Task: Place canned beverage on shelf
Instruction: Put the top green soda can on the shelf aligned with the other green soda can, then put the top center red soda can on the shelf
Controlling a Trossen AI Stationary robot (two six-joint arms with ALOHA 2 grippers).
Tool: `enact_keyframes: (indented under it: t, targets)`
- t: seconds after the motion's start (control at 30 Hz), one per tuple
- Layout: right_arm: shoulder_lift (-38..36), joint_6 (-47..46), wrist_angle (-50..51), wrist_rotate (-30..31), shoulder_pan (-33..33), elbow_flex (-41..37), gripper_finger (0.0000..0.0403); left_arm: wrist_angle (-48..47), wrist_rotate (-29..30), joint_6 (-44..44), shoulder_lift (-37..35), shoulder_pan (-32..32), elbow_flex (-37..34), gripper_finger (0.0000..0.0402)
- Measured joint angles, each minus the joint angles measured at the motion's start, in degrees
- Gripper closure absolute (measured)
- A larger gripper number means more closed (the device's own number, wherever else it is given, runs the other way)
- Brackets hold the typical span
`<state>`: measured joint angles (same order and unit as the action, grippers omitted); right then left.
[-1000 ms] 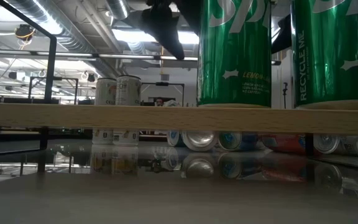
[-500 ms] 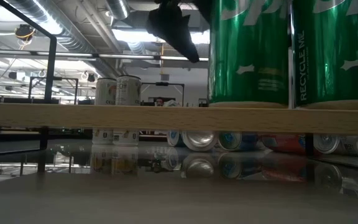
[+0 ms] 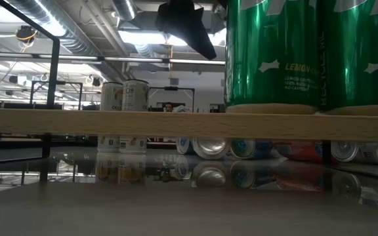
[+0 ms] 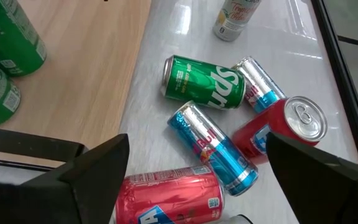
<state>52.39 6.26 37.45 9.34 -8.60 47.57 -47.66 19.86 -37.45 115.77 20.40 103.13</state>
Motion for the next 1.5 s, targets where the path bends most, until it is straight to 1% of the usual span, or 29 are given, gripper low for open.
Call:
enact_keyframes:
  t: [0.33, 0.57, 0.67, 0.9, 1.23, 1.33, 1.5]
  targets:
    - [0.0, 0.0, 0.0, 0.0, 0.0, 0.0, 0.0036, -0.4, 0.3, 0.2, -0.7, -0.9, 0.0, 0.0025]
    - [0.0, 0.0, 0.0, 0.0, 0.0, 0.0, 0.0036, -0.7, -1.5, 2.8, -1.6, -3.4, 0.0, 0.0025]
    - [0.0, 0.0, 0.0, 0.0, 0.0, 0.0, 0.0036, -0.8, -1.8, 5.6, -2.0, -4.9, 0.0, 0.0025]
    - [0.0, 0.0, 0.0, 0.0, 0.0, 0.0, 0.0036, -0.7, -4.8, 7.9, -2.2, -10.5, 0.0, 0.0025]
    - [0.0, 0.0, 0.0, 0.1, 0.0, 0.0, 0.0036, -0.7, -4.9, 7.7, -2.2, -19.3, 0.0, 0.0025]
    - [0.0, 0.0, -0.1, 0.7, 0.0, 0.0, 0.0036, -0.7, -5.1, 7.6, -2.2, -21.7, 0.0, 0.0025]
    - [0.0, 0.0, -0.5, 4.1, 0.0, 0.0, 0.0036, -0.7, -8.3, 7.6, -2.1, -25.8, 0.0, 0.0025]
